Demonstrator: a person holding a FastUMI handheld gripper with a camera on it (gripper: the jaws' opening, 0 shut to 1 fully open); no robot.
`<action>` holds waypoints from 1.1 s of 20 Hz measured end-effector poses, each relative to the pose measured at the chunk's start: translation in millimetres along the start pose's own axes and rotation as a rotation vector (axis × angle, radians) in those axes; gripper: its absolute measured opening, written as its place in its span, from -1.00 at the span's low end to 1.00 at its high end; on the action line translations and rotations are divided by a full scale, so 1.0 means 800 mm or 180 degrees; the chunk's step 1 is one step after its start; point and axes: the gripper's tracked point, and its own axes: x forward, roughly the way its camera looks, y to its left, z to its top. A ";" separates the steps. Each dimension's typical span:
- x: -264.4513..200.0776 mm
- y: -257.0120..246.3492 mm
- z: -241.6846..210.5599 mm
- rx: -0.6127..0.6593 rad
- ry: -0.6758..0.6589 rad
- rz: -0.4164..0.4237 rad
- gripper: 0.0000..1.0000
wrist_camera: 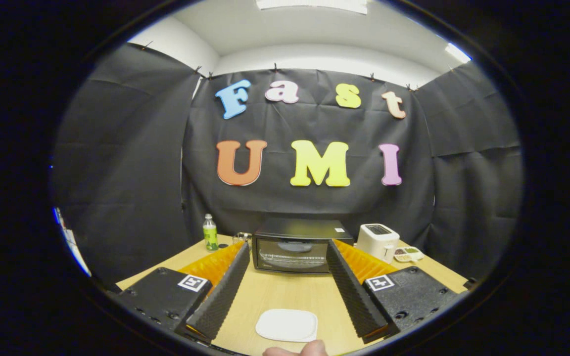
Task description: Open the toaster oven, put the food inside, and close the toaster oven door.
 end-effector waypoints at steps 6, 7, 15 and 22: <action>-0.026 0.003 0.010 0.0047 -0.0109 -0.0055 1.00; -0.028 0.004 0.010 0.0077 -0.0120 -0.0070 1.00; -0.020 0.004 -0.007 0.0219 -0.0062 -0.0093 1.00; -0.008 0.017 -0.009 0.0164 -0.0066 -0.0080 1.00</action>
